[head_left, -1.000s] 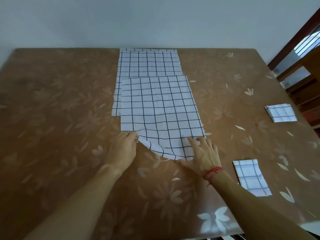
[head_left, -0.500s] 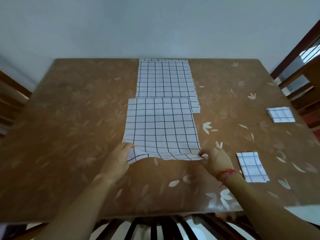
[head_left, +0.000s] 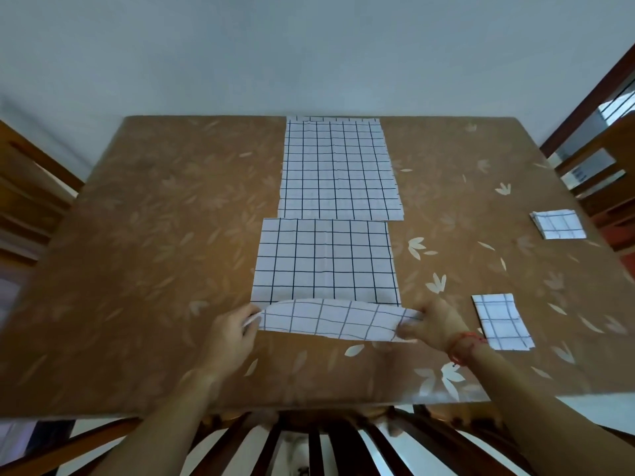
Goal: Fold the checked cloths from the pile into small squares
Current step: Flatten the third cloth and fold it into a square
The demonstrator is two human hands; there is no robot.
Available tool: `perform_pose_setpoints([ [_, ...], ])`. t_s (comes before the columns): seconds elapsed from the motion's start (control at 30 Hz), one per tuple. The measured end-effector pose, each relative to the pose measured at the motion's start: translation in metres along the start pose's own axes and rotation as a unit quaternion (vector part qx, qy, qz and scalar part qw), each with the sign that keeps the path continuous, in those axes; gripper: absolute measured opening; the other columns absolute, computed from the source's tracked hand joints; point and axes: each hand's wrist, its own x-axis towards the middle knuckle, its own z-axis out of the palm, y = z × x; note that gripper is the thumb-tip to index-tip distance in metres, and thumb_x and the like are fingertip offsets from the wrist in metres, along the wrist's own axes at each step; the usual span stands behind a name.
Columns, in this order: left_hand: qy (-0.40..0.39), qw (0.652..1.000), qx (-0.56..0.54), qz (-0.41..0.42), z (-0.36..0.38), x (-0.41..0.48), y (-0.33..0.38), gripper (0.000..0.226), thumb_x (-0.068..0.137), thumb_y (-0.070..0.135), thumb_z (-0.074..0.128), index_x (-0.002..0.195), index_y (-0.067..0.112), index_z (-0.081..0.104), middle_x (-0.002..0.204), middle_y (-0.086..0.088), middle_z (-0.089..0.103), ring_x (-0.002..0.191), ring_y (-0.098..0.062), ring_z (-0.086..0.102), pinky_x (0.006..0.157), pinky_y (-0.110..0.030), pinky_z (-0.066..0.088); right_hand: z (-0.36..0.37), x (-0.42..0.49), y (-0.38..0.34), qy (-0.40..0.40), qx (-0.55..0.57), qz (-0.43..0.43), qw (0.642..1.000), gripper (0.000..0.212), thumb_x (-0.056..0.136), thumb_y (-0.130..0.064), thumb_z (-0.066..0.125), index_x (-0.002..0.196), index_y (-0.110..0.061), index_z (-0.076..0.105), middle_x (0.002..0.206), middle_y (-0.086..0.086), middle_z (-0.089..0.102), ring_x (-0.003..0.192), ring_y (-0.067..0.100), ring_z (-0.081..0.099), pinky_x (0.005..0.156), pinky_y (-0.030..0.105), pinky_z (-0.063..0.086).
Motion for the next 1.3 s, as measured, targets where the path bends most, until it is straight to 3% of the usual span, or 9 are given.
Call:
perform_pose_setpoints([
  [0.13,0.029,0.999,-0.039,-0.016,-0.002,0.002,0.005,0.016,0.094,0.009,0.058,0.086,0.019,0.066,0.066,0.006,0.062,0.062,-0.005,0.057,0.053,-0.013,0.038,-0.012,-0.006,0.001,-0.035,0.053,-0.056,0.996,0.028,0.047,-0.033,0.09,0.062,-0.021,0.069,0.059,-0.001,0.067,0.061,0.008,0.066,0.053,0.018,0.051],
  [0.23,0.059,0.994,-0.076,-0.044,-0.002,0.007,0.007,0.014,0.094,0.009,0.059,0.085,0.016,0.067,0.064,0.0,0.061,0.059,-0.015,0.052,0.051,-0.015,0.034,-0.031,-0.102,-0.075,-0.028,0.132,-0.017,0.991,0.052,0.033,-0.034,0.097,0.068,-0.014,0.063,0.045,-0.003,0.062,0.077,0.022,0.067,0.081,0.035,0.057],
  [0.3,0.063,0.992,-0.087,-0.059,-0.002,0.014,0.008,0.013,0.094,0.01,0.06,0.086,0.017,0.067,0.069,-0.009,0.063,0.062,-0.021,0.052,0.049,-0.015,0.033,-0.027,-0.107,-0.072,-0.019,0.111,-0.006,0.994,0.026,0.064,-0.006,0.085,0.059,-0.01,0.06,0.043,-0.002,0.057,0.063,0.025,0.056,0.077,0.03,0.057],
  [0.37,0.066,0.99,-0.1,-0.079,-0.004,0.024,0.009,0.011,0.095,0.011,0.059,0.091,0.016,0.068,0.07,-0.006,0.065,0.057,-0.017,0.052,0.049,-0.014,0.035,-0.016,-0.097,-0.058,-0.008,0.105,0.036,0.994,0.013,0.062,0.011,0.073,0.071,0.003,0.067,0.065,0.01,0.061,0.075,0.035,0.061,0.074,0.027,0.057],
  [0.43,0.066,0.988,-0.112,-0.083,-0.005,0.034,0.008,0.012,0.095,0.012,0.058,0.09,0.017,0.068,0.069,0.001,0.065,0.058,-0.013,0.055,0.048,-0.013,0.036,-0.005,-0.088,-0.051,-0.013,0.128,0.03,0.991,0.053,0.051,0.003,0.075,0.103,0.0,0.069,0.089,0.007,0.066,0.098,0.029,0.067,0.08,0.033,0.056],
  [0.53,0.062,0.988,-0.1,-0.102,-0.006,0.05,0.006,0.01,0.097,0.016,0.057,0.089,0.015,0.063,0.072,-0.004,0.065,0.063,-0.014,0.056,0.049,-0.014,0.037,-0.002,-0.079,-0.073,0.021,0.116,-0.07,0.991,0.014,0.073,-0.013,0.08,0.075,-0.023,0.072,0.072,-0.01,0.072,0.068,0.0,0.067,0.059,0.01,0.047],
  [0.8,0.059,0.98,-0.133,-0.136,0.002,0.106,-0.009,0.023,0.095,0.02,0.06,0.117,0.018,0.063,0.101,0.008,0.069,0.092,-0.011,0.065,0.072,-0.026,0.052,-0.009,-0.029,-0.112,0.11,0.147,-0.117,0.976,0.009,0.084,-0.025,0.072,0.084,-0.024,0.063,0.083,-0.005,0.067,0.075,0.008,0.062,0.062,0.019,0.045],
  [1.1,0.009,0.954,-0.178,-0.239,0.02,0.104,-0.04,0.076,0.082,0.009,0.075,0.145,0.021,0.035,0.098,-0.006,0.067,0.09,-0.015,0.065,0.066,-0.023,0.05,-0.008,0.015,-0.131,0.154,0.124,-0.051,0.979,0.027,0.085,-0.031,0.067,0.098,-0.006,0.067,0.092,0.008,0.066,0.081,0.025,0.059,0.07,0.029,0.043],
  [1.3,0.011,0.965,-0.151,-0.215,0.031,0.097,-0.04,0.069,0.081,-0.006,0.068,0.14,0.019,0.043,0.089,-0.007,0.066,0.083,-0.016,0.064,0.061,-0.017,0.046,-0.015,0.011,-0.143,0.146,0.12,-0.073,0.979,0.042,0.084,-0.033,0.071,0.118,-0.011,0.062,0.11,0.008,0.067,0.085,0.02,0.057,0.074,0.029,0.045],
])
